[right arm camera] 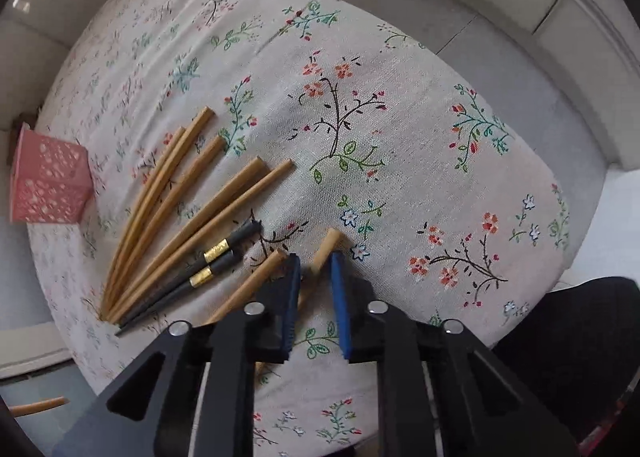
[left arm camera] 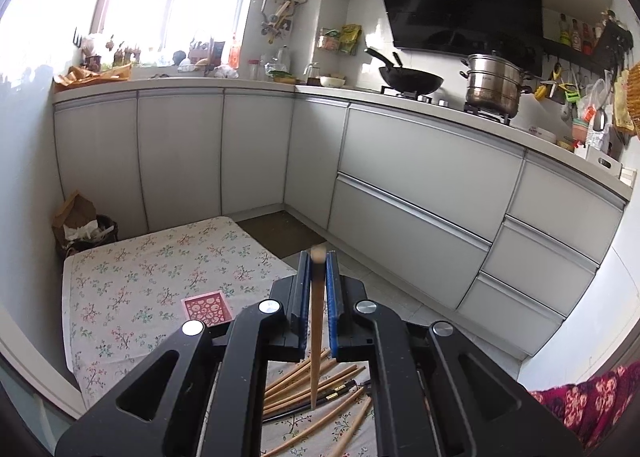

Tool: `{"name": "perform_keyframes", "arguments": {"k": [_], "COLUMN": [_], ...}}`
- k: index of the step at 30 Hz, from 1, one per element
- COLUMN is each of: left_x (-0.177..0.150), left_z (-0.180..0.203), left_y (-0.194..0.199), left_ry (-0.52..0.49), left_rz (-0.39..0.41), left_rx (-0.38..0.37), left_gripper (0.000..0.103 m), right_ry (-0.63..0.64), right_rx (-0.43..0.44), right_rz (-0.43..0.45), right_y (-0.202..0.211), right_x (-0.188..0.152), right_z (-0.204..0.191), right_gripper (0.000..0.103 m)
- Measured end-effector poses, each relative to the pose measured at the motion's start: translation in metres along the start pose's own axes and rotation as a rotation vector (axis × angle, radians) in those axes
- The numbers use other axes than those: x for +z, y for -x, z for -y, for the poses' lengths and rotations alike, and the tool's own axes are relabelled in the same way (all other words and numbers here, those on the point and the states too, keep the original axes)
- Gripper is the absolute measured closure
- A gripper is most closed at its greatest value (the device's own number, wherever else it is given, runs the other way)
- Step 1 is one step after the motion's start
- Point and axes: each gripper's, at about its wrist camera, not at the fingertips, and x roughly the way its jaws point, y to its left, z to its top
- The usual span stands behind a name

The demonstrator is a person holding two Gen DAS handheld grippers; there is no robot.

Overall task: Organize utensils
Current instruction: 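Grasp a wooden chopstick with the right tool while the left tool holds its chopstick upright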

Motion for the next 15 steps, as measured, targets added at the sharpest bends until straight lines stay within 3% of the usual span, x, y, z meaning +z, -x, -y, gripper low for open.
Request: {"name": "perform_keyframes", "arguments": {"k": [2,6,11,15], "left_x": [-0.002,-0.006,-0.013,-0.016], "left_z": [-0.002,-0.007,-0.018,-0.017], "left_y": [-0.001,-0.002,-0.001,-0.002], "left_ry": [0.015,0.049,0.119,0.129], "left_rz": [-0.003,-0.003,0.017,-0.005], "left_rx": [0.013,0.043,0.065,0.069], "left_gripper": [0.096,0.096,0.096,0.096], "right_ry": [-0.019,0.067,0.214,0.331], "right_rx": [0.130,0.301,0.422,0.445], "right_rz": [-0.003,0.129,0.313,0.399], "right_y": [-0.001,0.027,0.074,0.111], "right_x": [0.002,-0.001,-0.013,-0.023], "right_z": [0.009,0.010,-0.001,0.002], "right_gripper": [0.096,0.096,0.096,0.096]}}
